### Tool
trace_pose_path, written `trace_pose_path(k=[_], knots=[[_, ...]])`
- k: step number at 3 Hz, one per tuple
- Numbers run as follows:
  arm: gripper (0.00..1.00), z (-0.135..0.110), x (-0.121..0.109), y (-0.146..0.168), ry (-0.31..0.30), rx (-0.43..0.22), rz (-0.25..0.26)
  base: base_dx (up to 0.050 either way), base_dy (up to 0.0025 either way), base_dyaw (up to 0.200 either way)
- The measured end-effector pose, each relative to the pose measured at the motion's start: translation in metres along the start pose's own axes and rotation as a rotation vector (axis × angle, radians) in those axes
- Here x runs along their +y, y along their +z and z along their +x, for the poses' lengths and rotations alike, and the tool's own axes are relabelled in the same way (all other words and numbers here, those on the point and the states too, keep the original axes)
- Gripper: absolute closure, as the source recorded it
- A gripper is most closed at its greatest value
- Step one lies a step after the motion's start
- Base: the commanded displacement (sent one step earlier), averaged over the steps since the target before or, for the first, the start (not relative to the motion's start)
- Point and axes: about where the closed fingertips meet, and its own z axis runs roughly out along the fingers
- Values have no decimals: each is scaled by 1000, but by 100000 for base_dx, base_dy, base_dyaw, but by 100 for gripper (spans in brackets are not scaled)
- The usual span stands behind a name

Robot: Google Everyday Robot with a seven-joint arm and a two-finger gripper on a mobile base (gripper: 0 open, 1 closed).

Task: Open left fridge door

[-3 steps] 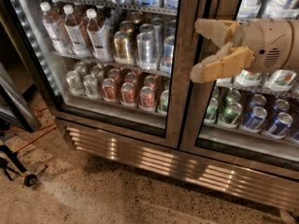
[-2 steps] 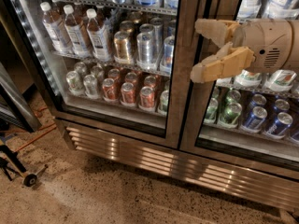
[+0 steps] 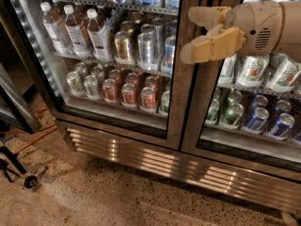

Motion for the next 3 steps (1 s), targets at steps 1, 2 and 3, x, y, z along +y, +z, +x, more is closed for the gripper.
trace_pose_path(k=[1,2,3], knots=[[0,9,-8,-16,18,-20,40,0,0,0],[0,9,-8,-16,18,-20,40,0,0,0],[0,11,-12,-15,20,-59,88,0,0,0]])
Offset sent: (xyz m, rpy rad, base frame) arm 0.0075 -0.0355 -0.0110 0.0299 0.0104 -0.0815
